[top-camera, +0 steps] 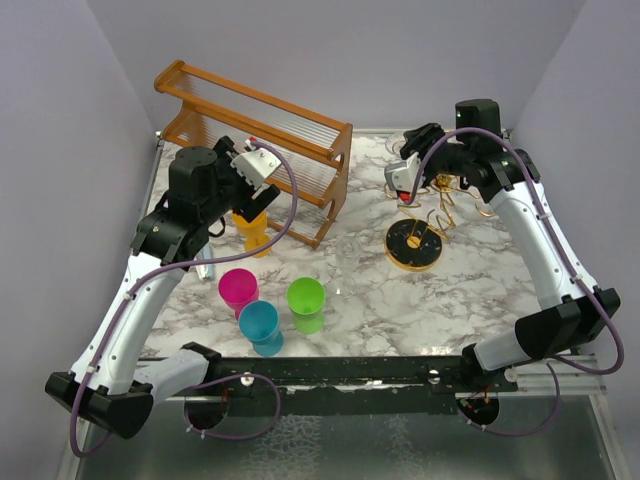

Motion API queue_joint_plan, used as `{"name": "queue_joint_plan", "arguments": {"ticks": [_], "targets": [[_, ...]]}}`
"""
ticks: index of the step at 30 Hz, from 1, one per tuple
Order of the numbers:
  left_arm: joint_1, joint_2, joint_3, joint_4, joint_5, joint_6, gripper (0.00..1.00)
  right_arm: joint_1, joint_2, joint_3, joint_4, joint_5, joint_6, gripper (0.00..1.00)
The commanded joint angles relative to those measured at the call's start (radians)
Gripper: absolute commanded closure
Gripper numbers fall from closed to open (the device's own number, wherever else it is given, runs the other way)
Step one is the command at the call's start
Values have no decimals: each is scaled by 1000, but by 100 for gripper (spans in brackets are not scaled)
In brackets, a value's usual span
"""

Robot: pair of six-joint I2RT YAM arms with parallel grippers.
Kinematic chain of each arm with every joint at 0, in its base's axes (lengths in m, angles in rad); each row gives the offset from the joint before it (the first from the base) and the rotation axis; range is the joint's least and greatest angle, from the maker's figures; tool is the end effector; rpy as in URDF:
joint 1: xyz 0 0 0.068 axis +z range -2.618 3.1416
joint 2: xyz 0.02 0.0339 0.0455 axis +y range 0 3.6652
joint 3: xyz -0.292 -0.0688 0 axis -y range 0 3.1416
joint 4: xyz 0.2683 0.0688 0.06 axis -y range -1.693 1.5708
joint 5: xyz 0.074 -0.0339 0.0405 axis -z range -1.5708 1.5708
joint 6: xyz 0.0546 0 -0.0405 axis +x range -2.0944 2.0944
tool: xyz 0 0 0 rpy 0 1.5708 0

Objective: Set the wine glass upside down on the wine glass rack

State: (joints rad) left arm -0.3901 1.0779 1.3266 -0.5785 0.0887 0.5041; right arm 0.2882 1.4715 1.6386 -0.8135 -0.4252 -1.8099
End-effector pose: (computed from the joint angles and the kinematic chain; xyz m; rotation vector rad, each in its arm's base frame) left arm 0.2281 -0.0990 0.4534 0.8750 1.6857 -0.0068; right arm 0.3238 0.1195 0.4333 -1.9951 0.8781 -0.4057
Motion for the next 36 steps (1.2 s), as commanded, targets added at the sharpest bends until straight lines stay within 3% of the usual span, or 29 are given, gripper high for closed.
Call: {"name": "queue_joint_plan", "arguments": {"ticks": [1, 27, 36], "targets": [[3, -13, 2, 26, 13, 4, 13, 3, 1, 67, -56, -50, 2, 57], [3, 3, 8, 30, 25, 11, 13, 3, -18, 69, -141, -28, 0, 56], [3, -4, -14, 34, 28, -21, 13, 2, -63, 88, -80, -152, 186, 54]]}}
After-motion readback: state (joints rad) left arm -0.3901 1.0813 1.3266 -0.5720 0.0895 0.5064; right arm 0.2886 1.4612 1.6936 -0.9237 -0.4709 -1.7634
